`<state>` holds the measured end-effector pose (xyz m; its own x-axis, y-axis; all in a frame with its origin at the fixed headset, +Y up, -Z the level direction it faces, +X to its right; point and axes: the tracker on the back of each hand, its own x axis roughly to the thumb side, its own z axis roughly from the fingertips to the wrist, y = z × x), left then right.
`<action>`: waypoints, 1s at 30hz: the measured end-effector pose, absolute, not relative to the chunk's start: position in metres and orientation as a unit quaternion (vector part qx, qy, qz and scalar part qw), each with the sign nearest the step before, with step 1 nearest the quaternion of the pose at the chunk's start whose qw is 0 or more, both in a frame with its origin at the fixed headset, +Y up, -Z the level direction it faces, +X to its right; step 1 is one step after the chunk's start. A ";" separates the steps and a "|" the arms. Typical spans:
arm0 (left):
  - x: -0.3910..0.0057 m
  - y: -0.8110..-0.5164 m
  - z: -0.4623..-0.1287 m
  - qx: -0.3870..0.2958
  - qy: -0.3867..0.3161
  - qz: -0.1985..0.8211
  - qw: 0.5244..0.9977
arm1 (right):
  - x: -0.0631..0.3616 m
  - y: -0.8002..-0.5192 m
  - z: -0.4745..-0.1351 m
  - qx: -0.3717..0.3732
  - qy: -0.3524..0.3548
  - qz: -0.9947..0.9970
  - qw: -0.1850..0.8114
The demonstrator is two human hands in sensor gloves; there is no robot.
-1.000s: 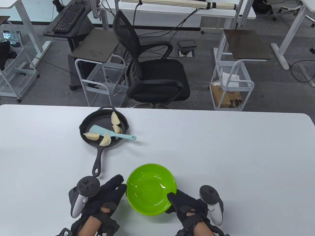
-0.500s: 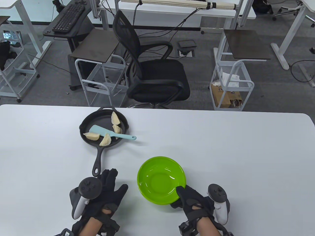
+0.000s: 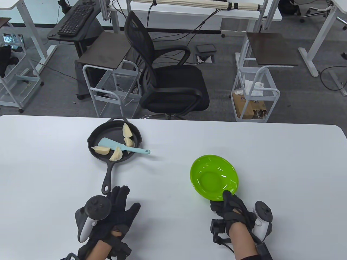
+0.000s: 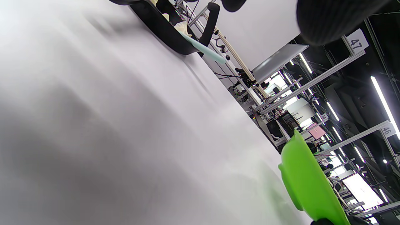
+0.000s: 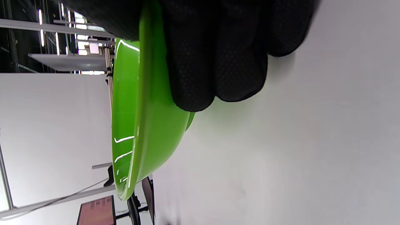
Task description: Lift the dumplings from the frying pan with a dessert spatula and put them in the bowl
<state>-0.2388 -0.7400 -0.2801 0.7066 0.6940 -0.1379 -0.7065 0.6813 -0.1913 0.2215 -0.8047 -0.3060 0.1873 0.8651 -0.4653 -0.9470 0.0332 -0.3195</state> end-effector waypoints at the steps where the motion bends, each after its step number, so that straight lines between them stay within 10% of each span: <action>1: -0.239 -0.740 -0.280 -0.116 0.027 0.381 0.917 | 0.225 -0.804 -0.308 -0.295 0.067 0.626 0.718; 30: -0.235 -0.741 -0.282 -0.138 0.031 0.376 0.916 | 0.272 -0.805 -0.329 -0.380 -0.036 0.569 0.729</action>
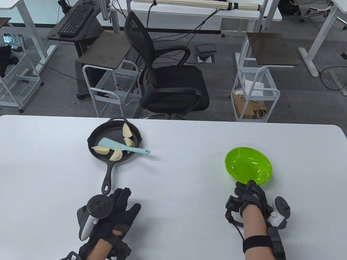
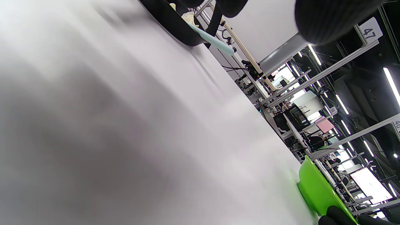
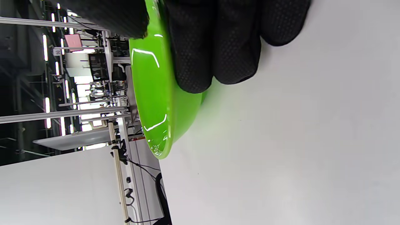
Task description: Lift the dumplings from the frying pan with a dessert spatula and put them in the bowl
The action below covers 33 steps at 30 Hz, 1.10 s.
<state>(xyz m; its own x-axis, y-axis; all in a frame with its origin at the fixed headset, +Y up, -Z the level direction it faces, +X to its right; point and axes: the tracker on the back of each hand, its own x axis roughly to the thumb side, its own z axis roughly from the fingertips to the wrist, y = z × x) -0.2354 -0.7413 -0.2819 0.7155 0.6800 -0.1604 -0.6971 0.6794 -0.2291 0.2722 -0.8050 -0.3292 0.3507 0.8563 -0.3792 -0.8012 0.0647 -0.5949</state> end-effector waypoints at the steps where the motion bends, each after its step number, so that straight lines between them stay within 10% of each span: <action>1: -0.235 -0.741 -0.282 -0.137 0.031 0.374 0.917 | 0.272 -0.805 -0.327 -0.382 -0.041 0.570 0.727; 19: -0.209 -0.702 -0.302 -0.132 0.008 0.338 0.932 | 0.208 -0.723 -0.287 -0.086 -0.081 0.807 0.579; 33: -0.208 -0.739 -0.303 -0.122 0.001 0.275 0.954 | 0.137 -0.717 -0.259 0.071 -0.108 0.930 0.345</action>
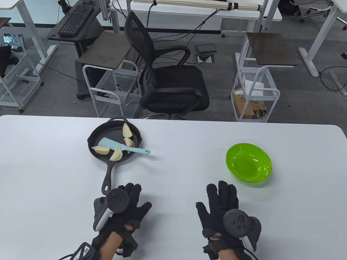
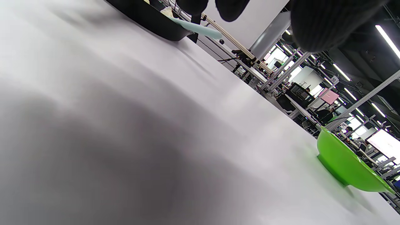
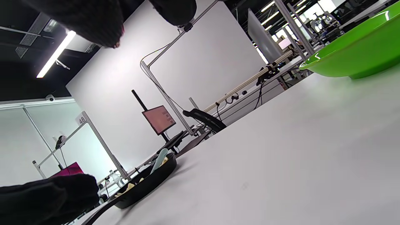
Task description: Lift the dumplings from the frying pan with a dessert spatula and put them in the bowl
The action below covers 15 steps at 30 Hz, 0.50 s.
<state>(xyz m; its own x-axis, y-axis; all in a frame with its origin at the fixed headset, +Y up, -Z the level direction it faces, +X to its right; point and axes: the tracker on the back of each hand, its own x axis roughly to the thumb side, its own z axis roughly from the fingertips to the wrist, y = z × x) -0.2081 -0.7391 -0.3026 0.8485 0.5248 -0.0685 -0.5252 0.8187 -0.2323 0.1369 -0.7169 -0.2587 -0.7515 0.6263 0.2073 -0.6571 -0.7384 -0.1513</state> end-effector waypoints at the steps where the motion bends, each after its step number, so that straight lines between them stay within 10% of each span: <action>1: -0.209 -0.739 -0.302 -0.119 0.002 0.277 0.954 | 0.135 -0.718 -0.259 0.073 -0.110 0.931 0.341; 15: -0.240 -0.742 -0.314 -0.092 0.064 0.279 0.954 | 0.136 -0.734 -0.265 0.059 -0.073 0.932 0.351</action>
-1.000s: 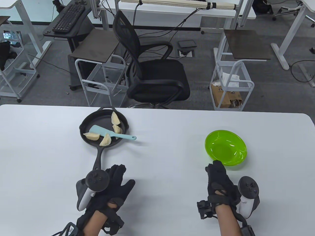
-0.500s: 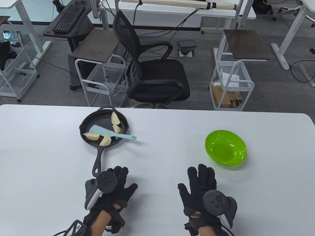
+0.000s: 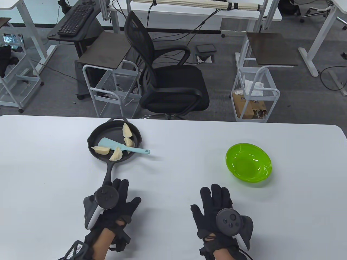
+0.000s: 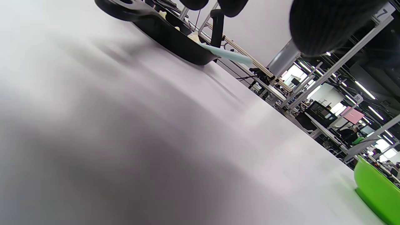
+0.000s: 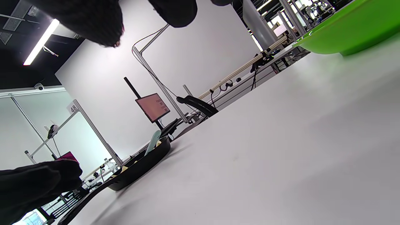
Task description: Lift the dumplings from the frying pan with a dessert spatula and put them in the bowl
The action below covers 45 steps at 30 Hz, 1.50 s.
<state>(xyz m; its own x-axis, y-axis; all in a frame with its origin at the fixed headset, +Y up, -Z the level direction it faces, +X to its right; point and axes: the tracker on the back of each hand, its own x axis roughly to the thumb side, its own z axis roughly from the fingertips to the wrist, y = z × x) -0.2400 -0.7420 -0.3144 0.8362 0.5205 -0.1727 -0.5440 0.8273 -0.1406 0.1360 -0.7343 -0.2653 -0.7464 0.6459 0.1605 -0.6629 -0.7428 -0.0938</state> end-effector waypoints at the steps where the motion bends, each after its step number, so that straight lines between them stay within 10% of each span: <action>1: -0.243 -0.742 -0.316 -0.088 0.070 0.280 0.953 | 0.136 -0.735 -0.265 0.059 -0.071 0.932 0.350; 45: -0.288 -0.770 -0.346 -0.057 0.241 0.199 0.948 | 0.119 -0.739 -0.268 0.081 -0.039 0.936 0.341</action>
<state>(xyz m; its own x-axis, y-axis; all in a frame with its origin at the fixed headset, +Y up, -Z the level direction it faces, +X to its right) -0.2877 -0.7699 -0.3456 0.8040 0.3505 -0.4804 -0.4059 0.9138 -0.0125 0.1193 -0.7386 -0.2678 -0.7539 0.6322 0.1789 -0.6448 -0.7642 -0.0169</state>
